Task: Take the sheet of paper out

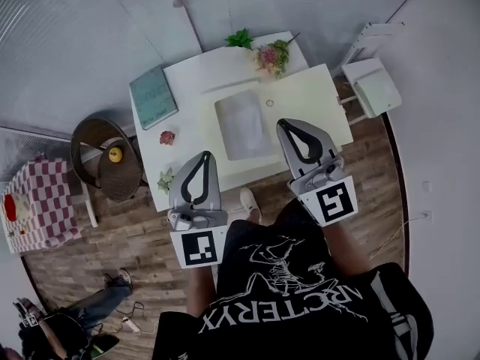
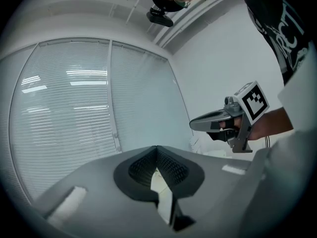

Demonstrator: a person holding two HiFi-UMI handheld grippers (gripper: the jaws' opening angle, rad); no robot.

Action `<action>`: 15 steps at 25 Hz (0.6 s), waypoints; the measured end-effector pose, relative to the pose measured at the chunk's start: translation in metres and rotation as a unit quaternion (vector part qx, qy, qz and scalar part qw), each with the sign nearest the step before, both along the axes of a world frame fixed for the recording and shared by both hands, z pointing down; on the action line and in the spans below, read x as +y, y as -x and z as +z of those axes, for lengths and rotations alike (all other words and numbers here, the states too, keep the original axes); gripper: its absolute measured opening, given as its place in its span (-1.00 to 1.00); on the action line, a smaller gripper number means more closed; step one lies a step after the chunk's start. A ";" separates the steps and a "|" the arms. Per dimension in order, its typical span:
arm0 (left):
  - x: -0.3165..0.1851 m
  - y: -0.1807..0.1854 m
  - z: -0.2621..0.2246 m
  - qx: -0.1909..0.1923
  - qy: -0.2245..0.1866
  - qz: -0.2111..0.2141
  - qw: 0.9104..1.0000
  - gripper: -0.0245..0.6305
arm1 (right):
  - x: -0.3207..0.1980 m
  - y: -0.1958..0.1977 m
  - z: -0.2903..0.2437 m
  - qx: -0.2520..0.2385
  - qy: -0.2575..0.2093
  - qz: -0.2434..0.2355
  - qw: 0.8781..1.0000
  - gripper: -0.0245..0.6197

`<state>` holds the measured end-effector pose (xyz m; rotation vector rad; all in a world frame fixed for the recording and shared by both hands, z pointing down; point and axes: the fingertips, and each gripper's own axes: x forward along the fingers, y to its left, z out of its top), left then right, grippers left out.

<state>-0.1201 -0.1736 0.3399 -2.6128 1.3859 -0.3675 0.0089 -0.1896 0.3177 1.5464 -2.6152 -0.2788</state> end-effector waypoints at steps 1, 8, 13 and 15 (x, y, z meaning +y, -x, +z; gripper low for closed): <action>-0.005 -0.001 0.000 0.000 0.002 0.002 1.000 -0.89 | -0.005 -0.001 0.001 0.001 0.003 0.001 1.000 -0.89; -0.025 -0.020 0.000 0.003 0.011 -0.013 1.000 -0.89 | -0.030 -0.018 0.007 0.001 0.018 -0.014 1.000 -0.89; -0.029 -0.029 -0.001 -0.001 0.011 -0.028 1.000 -0.89 | -0.043 -0.028 0.024 -0.048 0.062 -0.048 0.996 -0.89; -0.027 -0.032 -0.001 -0.004 0.010 -0.034 0.999 -0.89 | -0.048 -0.032 0.039 -0.070 0.093 -0.060 0.991 -0.66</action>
